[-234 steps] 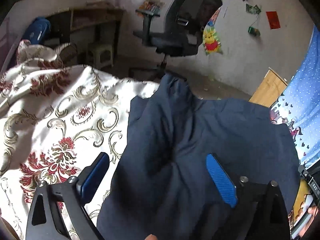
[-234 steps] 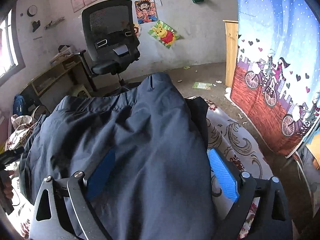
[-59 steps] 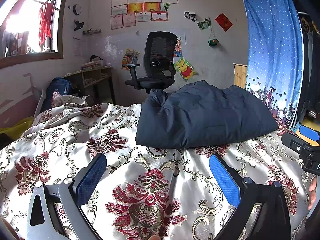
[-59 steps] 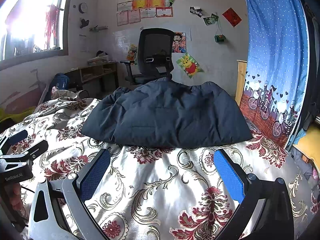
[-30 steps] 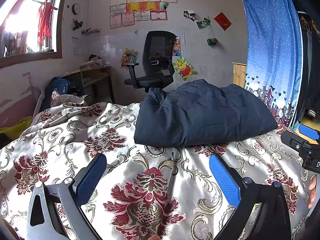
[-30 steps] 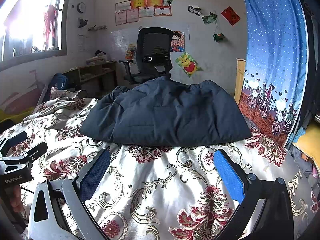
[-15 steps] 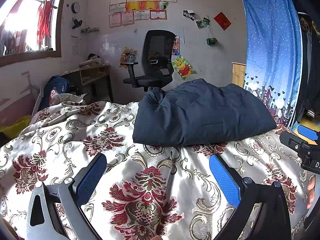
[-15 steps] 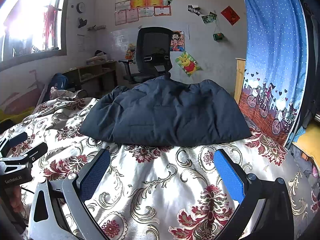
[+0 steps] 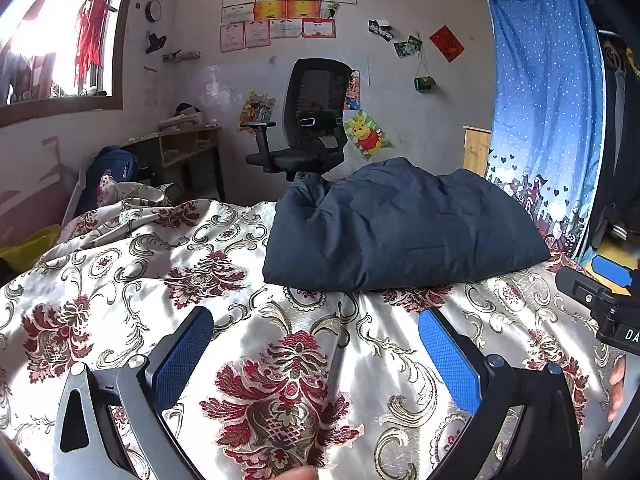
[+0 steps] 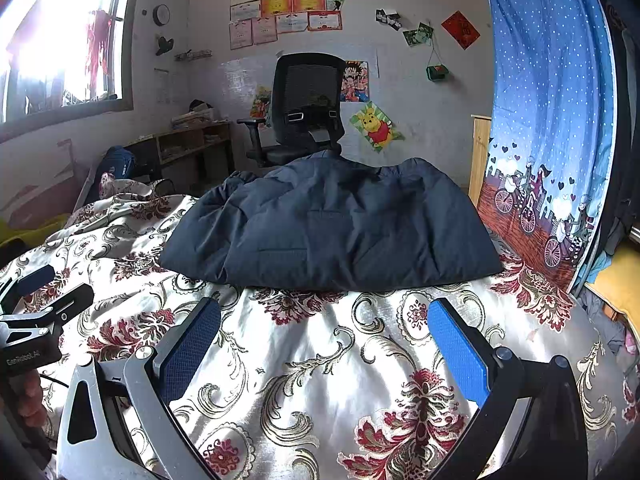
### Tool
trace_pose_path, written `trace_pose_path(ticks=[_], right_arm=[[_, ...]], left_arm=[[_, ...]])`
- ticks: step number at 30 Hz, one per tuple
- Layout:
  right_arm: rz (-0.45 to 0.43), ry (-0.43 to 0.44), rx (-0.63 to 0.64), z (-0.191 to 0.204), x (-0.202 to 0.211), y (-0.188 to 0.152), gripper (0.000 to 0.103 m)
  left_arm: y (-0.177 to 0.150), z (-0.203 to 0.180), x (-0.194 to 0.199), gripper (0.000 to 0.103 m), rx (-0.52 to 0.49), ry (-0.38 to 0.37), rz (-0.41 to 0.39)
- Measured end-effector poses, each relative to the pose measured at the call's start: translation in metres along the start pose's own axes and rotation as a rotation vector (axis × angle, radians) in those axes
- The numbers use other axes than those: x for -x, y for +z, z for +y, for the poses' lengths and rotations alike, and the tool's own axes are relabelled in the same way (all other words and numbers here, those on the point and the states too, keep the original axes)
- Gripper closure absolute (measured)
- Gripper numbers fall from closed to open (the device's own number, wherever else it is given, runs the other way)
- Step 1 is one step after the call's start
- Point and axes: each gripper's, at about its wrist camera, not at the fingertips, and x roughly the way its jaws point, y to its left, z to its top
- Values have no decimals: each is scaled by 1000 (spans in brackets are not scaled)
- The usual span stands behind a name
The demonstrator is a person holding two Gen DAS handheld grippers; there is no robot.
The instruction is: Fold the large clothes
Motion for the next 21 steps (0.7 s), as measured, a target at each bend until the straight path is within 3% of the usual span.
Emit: trace_pose_path(ticks=[21], right_arm=[[6, -2, -1, 3, 1, -4, 1]], left_arm=[[1, 2, -1, 0, -10, -7, 14]])
